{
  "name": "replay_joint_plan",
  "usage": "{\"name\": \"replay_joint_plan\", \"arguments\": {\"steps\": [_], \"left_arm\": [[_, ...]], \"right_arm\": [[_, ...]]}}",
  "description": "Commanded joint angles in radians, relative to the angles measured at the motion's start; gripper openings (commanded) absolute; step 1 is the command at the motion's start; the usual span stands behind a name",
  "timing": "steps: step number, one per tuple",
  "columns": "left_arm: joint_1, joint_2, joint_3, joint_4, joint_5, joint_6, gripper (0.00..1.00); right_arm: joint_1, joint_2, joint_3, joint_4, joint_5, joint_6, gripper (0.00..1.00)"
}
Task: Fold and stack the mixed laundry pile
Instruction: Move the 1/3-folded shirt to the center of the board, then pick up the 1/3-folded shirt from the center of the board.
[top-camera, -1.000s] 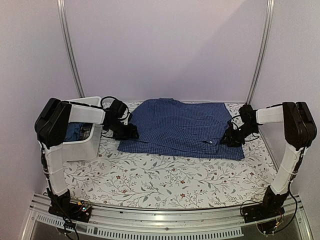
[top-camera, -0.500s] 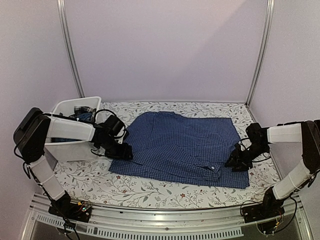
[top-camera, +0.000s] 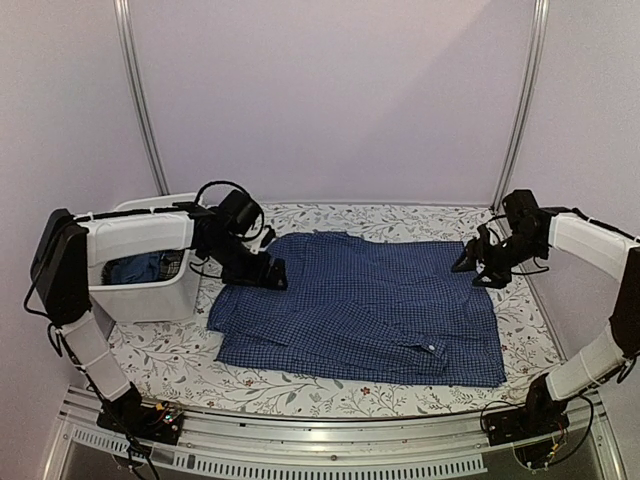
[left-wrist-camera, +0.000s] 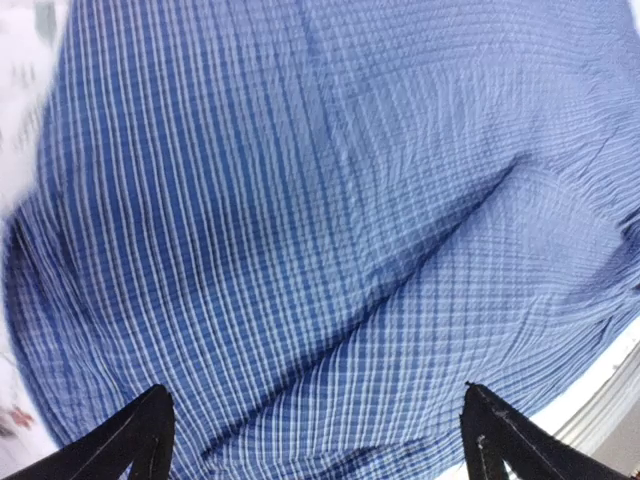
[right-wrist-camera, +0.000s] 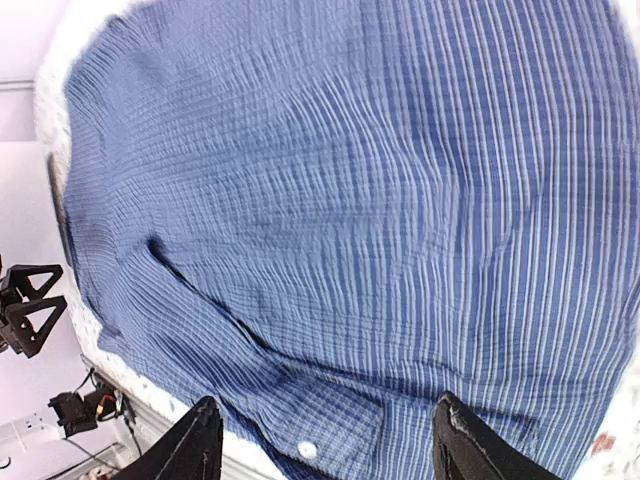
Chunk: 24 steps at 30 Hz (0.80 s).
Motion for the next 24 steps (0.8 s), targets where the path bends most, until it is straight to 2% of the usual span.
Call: {"name": "replay_joint_plan", "arguments": {"steps": [1, 8, 16, 20, 24], "left_arm": [[0.102, 0.098, 0.207, 0.045, 0.072, 0.093, 1.00], [0.261, 0.308, 0.534, 0.090, 0.131, 0.102, 1.00], [0.301, 0.604, 0.890, 0.039, 0.076, 0.141, 1.00], [0.329, 0.680, 0.933, 0.037, 0.084, 0.132, 1.00], [0.364, 0.732, 0.933, 0.062, 0.179, 0.111, 1.00]], "right_arm": [[-0.033, 0.130, 0.221, 0.124, 0.061, -0.107, 0.72], [-0.108, 0.477, 0.524, 0.171, 0.104, -0.193, 0.73], [-0.158, 0.770, 0.798, 0.182, 0.121, -0.279, 0.73], [-0.158, 0.885, 0.882, 0.176, 0.086, -0.323, 0.73], [-0.158, 0.950, 0.925, 0.171, 0.031, -0.371, 0.73]]}}
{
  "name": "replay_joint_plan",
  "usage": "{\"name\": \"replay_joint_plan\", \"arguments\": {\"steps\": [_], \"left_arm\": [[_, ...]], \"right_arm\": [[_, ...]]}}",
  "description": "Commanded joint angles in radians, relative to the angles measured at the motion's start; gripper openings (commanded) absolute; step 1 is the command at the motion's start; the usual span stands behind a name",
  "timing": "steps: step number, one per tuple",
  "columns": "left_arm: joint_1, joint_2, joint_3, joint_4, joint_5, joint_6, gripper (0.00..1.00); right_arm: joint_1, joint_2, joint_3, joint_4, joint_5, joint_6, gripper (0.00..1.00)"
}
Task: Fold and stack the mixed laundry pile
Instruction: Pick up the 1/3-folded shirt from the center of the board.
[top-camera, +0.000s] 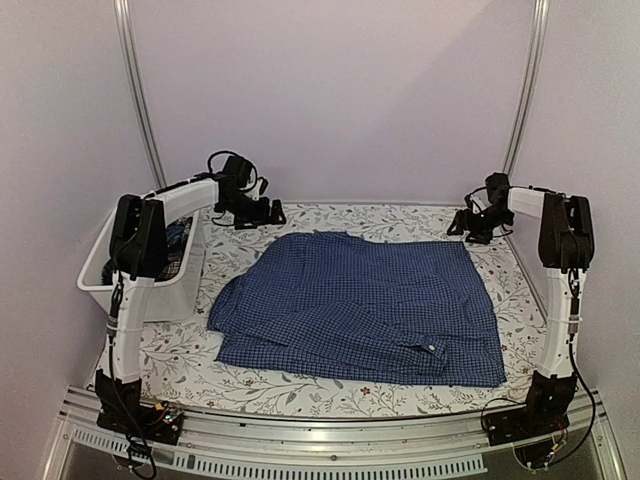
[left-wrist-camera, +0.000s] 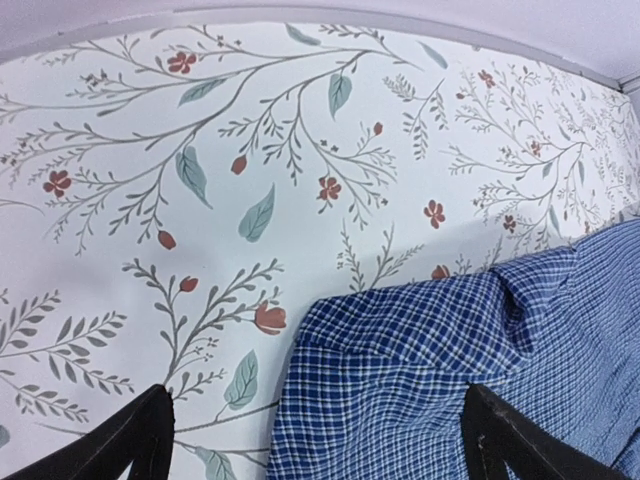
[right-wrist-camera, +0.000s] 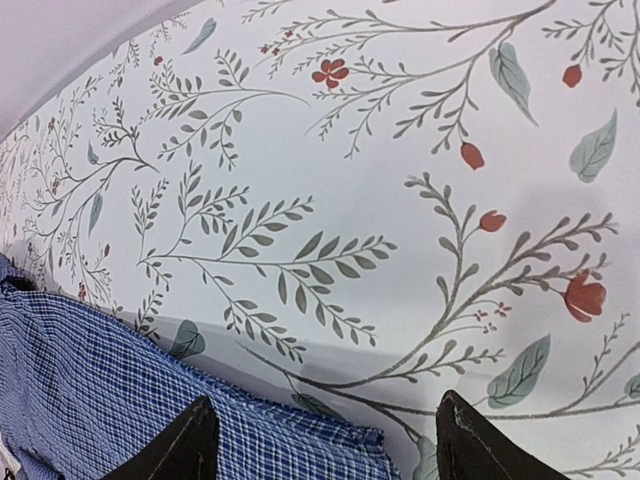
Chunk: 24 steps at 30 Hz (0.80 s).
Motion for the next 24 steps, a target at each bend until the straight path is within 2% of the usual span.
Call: {"name": "replay_joint_plan", "arguments": {"steps": [1, 11, 15, 18, 20, 24], "left_arm": [[0.053, 0.056, 0.024, 0.009, 0.102, -0.011, 0.99], [0.047, 0.152, 0.026, 0.144, 0.390, -0.090, 0.89], [0.043, 0.173, 0.029, 0.165, 0.446, -0.110, 0.83], [0.038, 0.176, 0.026, 0.183, 0.477, -0.117, 0.79], [0.035, 0.176, 0.027, 0.189, 0.492, -0.115, 0.78], [0.033, 0.179, 0.025, 0.199, 0.505, -0.123, 0.74]], "right_arm": [[0.003, 0.072, 0.059, -0.007, -0.066, -0.082, 0.73], [-0.006, 0.153, 0.075, -0.042, -0.138, -0.193, 0.69], [-0.006, 0.168, 0.074, -0.043, -0.182, -0.198, 0.58], [-0.006, 0.166, 0.072, -0.057, -0.207, -0.201, 0.54], [-0.006, 0.159, 0.061, -0.069, -0.218, -0.207, 0.54], [-0.005, 0.132, 0.018, -0.078, -0.249, -0.224, 0.59]]}}
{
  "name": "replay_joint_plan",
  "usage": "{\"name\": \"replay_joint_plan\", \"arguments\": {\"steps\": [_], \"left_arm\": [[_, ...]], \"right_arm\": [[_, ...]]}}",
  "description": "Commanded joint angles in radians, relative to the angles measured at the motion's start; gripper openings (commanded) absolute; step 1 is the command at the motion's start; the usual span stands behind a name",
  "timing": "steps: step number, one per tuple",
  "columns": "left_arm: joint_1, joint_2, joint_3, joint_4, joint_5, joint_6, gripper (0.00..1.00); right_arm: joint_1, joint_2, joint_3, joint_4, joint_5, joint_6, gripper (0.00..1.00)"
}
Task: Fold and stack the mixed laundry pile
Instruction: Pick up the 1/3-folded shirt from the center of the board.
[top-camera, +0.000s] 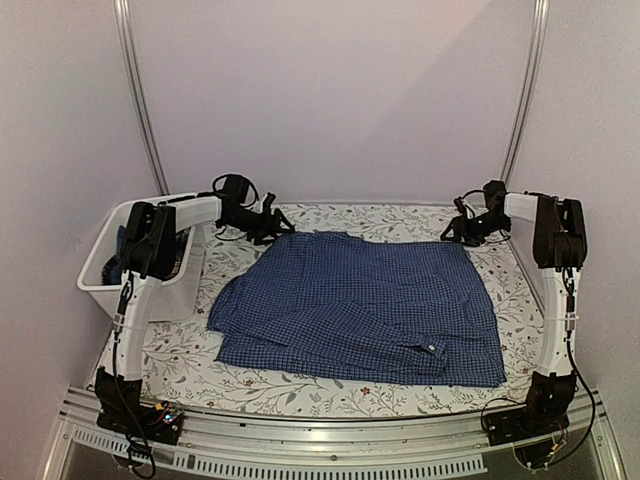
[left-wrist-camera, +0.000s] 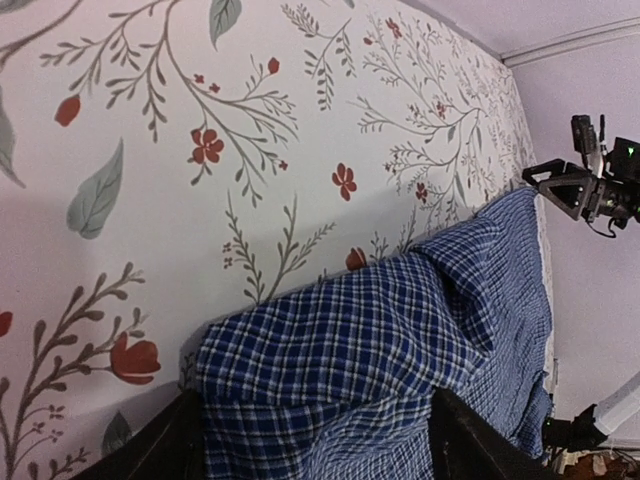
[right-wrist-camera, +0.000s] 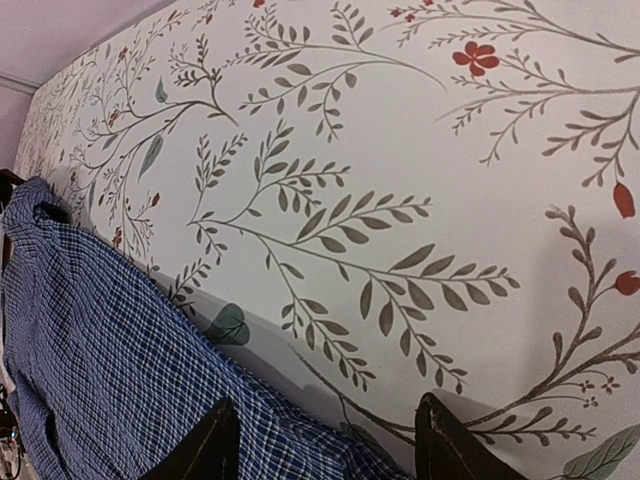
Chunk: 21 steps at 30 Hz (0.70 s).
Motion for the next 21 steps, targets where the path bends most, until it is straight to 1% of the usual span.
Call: {"name": "replay_joint_plan", "arguments": {"steps": [1, 3, 4, 7, 9, 10, 11, 13, 14, 16, 21], "left_arm": [[-0.011, 0.020, 0.021, 0.044, 0.057, -0.017, 0.72], [-0.011, 0.022, 0.021, 0.059, 0.071, -0.027, 0.64], [-0.011, 0.024, 0.022, 0.064, 0.078, -0.030, 0.61], [-0.011, 0.021, 0.026, 0.077, 0.084, -0.035, 0.54], [-0.011, 0.015, 0.027, 0.078, 0.083, -0.033, 0.51], [-0.011, 0.011, 0.026, 0.080, 0.080, -0.032, 0.50], [-0.010, 0.007, 0.025, 0.078, 0.076, -0.028, 0.50], [-0.009, 0.003, 0.024, 0.068, 0.066, -0.019, 0.53], [-0.008, 0.001, 0.024, 0.061, 0.062, -0.013, 0.54], [-0.008, -0.003, 0.021, 0.046, 0.052, -0.002, 0.55], [-0.009, -0.017, 0.013, 0.014, 0.012, 0.045, 0.55]], "right_arm": [[0.002, 0.013, -0.062, -0.059, -0.043, -0.029, 0.59], [0.001, 0.006, -0.078, -0.051, -0.030, -0.032, 0.57], [0.001, 0.007, -0.077, -0.052, -0.019, -0.032, 0.54], [0.001, 0.008, -0.063, -0.058, 0.004, -0.038, 0.39], [0.001, 0.004, -0.048, -0.065, 0.024, -0.039, 0.33], [0.001, 0.000, -0.043, -0.068, 0.046, -0.040, 0.33], [0.001, -0.005, -0.037, -0.074, 0.075, -0.040, 0.37], [0.000, -0.013, -0.032, -0.089, 0.164, -0.049, 0.54], [0.000, -0.026, -0.044, -0.086, 0.199, -0.053, 0.57], [-0.004, -0.049, -0.070, -0.080, 0.249, -0.069, 0.55], [-0.009, -0.097, -0.133, -0.062, 0.267, -0.105, 0.46]]}}
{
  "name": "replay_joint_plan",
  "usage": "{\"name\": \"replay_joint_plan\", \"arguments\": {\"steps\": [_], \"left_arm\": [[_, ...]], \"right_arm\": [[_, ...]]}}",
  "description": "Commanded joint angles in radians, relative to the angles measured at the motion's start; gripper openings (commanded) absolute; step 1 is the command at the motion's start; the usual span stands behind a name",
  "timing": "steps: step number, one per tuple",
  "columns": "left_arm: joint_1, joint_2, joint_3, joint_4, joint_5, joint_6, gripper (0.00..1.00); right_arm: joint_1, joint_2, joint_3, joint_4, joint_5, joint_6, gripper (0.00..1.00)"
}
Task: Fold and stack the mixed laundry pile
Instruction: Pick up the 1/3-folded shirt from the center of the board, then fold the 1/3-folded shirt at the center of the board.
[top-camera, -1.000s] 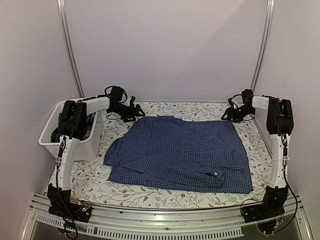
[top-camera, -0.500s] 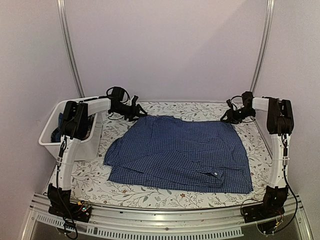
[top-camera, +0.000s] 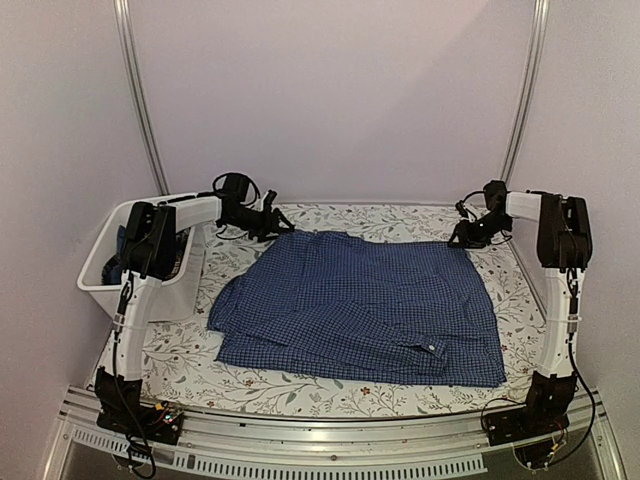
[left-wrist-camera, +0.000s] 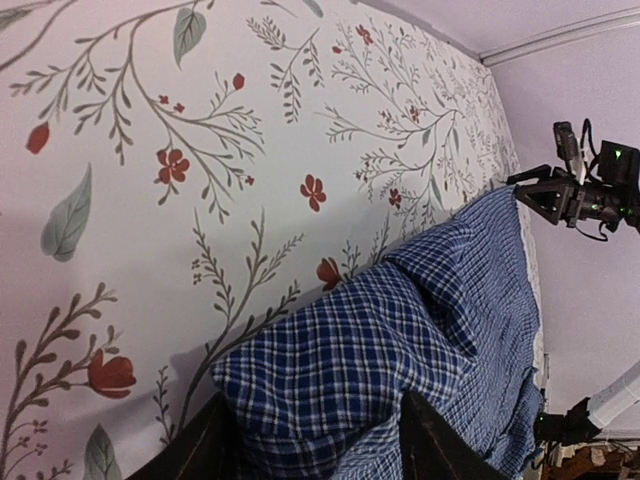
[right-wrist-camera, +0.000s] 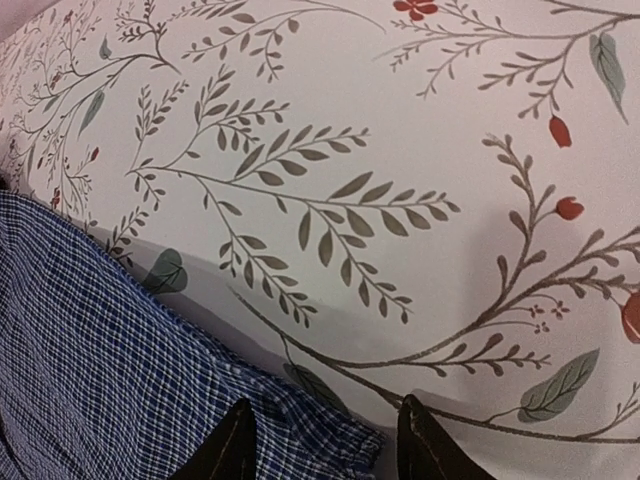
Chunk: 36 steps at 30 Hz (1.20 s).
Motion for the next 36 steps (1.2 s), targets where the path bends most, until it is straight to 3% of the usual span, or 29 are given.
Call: {"name": "replay_joint_plan", "arguments": {"steps": [1, 6, 8, 11, 19, 32, 36], "left_arm": [[-0.008, -0.019, 0.014, -0.027, -0.036, 0.057, 0.53], [-0.012, -0.036, 0.016, -0.027, -0.047, 0.095, 0.30], [-0.014, -0.047, 0.018, -0.029, -0.055, 0.107, 0.21], [-0.014, -0.067, 0.019, -0.028, -0.074, 0.119, 0.12], [-0.048, -0.240, -0.122, 0.014, -0.161, 0.240, 0.04], [-0.081, -0.667, -0.770, 0.189, -0.284, 0.423, 0.00], [-0.089, -0.754, -0.897, 0.200, -0.331, 0.433, 0.00]], "right_arm": [[-0.014, -0.034, -0.064, -0.048, 0.101, -0.040, 0.42], [-0.011, -0.039, -0.048, -0.045, 0.073, -0.035, 0.06], [-0.011, -0.058, -0.047, -0.041, 0.070, -0.032, 0.00], [-0.010, -0.101, -0.058, -0.036, 0.062, -0.020, 0.00], [0.018, -0.329, -0.280, 0.016, 0.118, 0.022, 0.00], [0.042, -0.631, -0.648, -0.071, 0.256, 0.113, 0.00], [0.042, -0.693, -0.714, -0.112, 0.318, 0.154, 0.00]]}}
